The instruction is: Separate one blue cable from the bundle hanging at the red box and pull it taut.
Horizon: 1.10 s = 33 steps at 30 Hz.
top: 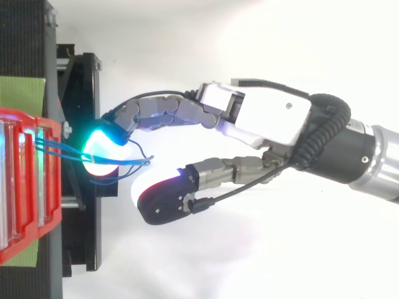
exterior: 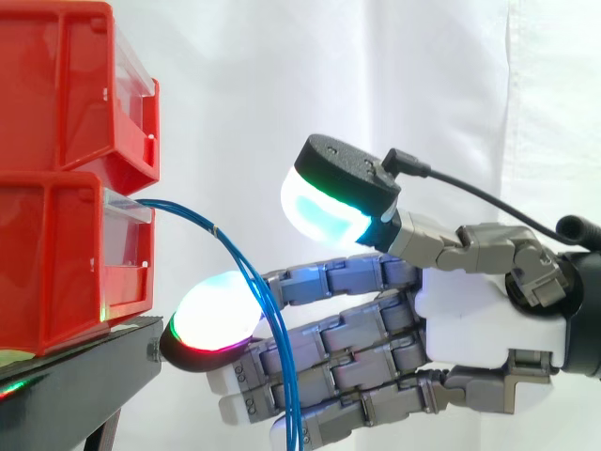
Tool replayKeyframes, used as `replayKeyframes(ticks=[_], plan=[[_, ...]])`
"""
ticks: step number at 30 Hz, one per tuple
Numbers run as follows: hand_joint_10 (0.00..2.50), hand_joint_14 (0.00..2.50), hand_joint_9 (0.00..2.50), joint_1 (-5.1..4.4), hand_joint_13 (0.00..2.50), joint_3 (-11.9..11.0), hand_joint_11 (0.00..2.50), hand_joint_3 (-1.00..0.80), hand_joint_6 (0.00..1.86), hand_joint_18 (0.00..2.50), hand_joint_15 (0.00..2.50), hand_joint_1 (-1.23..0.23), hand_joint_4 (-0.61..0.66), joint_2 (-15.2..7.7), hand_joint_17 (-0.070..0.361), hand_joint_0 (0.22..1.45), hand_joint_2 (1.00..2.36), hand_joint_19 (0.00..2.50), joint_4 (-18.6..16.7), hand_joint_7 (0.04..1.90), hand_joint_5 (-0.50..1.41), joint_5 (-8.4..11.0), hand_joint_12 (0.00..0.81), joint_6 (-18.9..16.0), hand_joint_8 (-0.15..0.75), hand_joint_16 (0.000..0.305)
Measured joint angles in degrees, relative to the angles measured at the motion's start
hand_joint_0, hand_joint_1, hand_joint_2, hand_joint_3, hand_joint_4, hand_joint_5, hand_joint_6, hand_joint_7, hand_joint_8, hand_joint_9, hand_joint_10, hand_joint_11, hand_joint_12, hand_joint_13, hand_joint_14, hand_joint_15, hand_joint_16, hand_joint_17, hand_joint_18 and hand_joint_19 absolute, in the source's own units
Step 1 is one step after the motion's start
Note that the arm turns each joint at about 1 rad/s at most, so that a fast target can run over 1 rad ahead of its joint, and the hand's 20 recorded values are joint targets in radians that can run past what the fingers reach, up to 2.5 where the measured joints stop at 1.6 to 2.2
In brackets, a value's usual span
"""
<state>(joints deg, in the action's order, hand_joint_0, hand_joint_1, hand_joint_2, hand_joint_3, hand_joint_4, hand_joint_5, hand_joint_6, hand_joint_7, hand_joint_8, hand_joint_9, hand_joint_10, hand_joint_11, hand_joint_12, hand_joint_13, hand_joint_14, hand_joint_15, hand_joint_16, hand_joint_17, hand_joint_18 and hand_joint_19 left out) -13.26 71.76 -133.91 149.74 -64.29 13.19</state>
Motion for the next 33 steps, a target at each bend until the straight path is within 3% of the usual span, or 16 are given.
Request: replayKeyframes(ticks=[10,23,29,33], plan=[[0.01,0.01,0.51,0.42,0.39,-1.80,0.21,-0.46,0.50,0.41,0.17,-0.54,0.30,-1.64,0.107,0.57,1.00,0.41,0.14,0.86,-0.19,-2.36,0.339,-2.47,0.275,0.048],[0.01,0.01,0.55,0.79,0.44,-1.90,0.23,-0.47,0.50,0.44,0.18,-0.54,0.31,-1.70,0.107,0.58,1.00,0.41,-0.04,0.88,-0.17,-2.92,0.341,-3.76,0.279,0.048],[0.01,0.01,0.56,1.45,0.46,-1.89,0.24,-0.46,0.50,0.45,0.19,-0.54,0.31,-1.70,0.107,0.58,1.00,0.41,0.15,0.88,-0.17,-3.47,0.341,-4.95,0.280,0.047],[0.01,0.01,0.57,2.20,0.47,-1.89,0.24,-0.48,0.50,0.46,0.19,-0.61,0.32,-1.70,0.104,0.59,1.00,0.41,0.26,0.91,-0.16,-4.79,0.336,-5.37,0.274,0.046]])
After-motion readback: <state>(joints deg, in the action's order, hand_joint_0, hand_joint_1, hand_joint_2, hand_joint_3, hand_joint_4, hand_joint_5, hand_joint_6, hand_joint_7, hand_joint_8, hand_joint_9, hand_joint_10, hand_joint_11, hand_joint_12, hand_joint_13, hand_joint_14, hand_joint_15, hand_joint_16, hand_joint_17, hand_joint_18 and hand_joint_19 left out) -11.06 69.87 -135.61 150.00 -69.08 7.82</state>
